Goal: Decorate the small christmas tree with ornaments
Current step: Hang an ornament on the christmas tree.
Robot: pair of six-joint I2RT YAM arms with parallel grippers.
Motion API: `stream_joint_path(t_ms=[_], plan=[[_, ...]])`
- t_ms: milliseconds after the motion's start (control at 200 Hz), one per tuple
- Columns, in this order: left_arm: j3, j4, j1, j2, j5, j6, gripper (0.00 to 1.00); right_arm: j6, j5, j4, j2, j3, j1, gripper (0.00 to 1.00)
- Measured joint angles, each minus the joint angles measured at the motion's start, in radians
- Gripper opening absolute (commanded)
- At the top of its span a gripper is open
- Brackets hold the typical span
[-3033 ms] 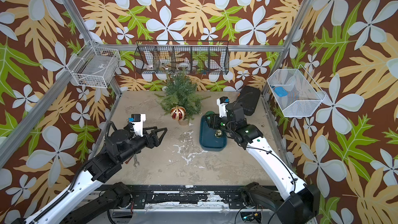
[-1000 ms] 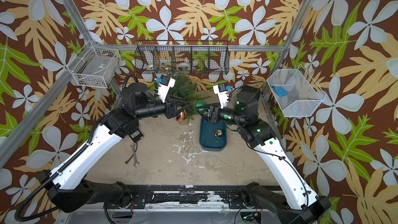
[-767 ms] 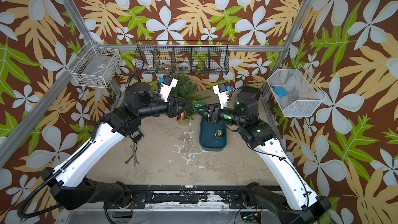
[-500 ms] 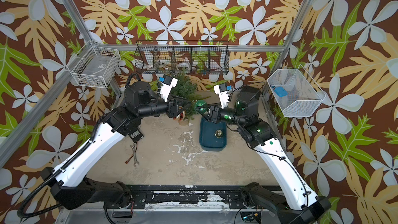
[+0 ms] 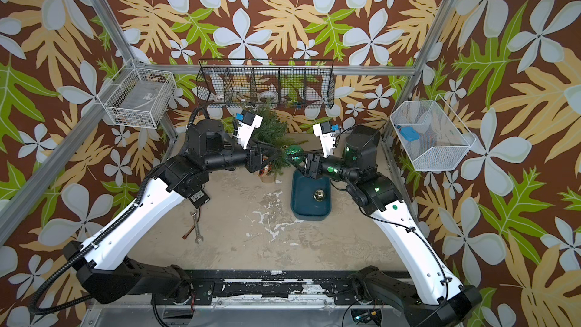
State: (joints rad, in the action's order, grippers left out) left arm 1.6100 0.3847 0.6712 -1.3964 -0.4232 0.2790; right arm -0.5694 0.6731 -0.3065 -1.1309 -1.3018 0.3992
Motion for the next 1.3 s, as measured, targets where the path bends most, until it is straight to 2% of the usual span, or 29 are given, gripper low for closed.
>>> stream_joint_path(t_ms=[85,260,1126,1301], plan=[[0.001,0.001,0.0,-0.005,0.0,0.0,0.2,0.0,0.003,0.003,0.003,0.002,-0.005,0.61],[0.02,0.006,0.0,-0.02,0.001,-0.014,0.0,-0.003,0.003,0.008,0.008,0.016,-0.019,0.6],[0.28,0.115,0.023,-0.269,0.03,-0.038,0.0,-0.054,-0.001,0.132,-0.019,0.09,-0.106,0.6],[0.33,0.141,0.024,-0.305,0.062,-0.043,0.0,-0.059,0.005,0.156,-0.023,0.13,-0.171,0.6]])
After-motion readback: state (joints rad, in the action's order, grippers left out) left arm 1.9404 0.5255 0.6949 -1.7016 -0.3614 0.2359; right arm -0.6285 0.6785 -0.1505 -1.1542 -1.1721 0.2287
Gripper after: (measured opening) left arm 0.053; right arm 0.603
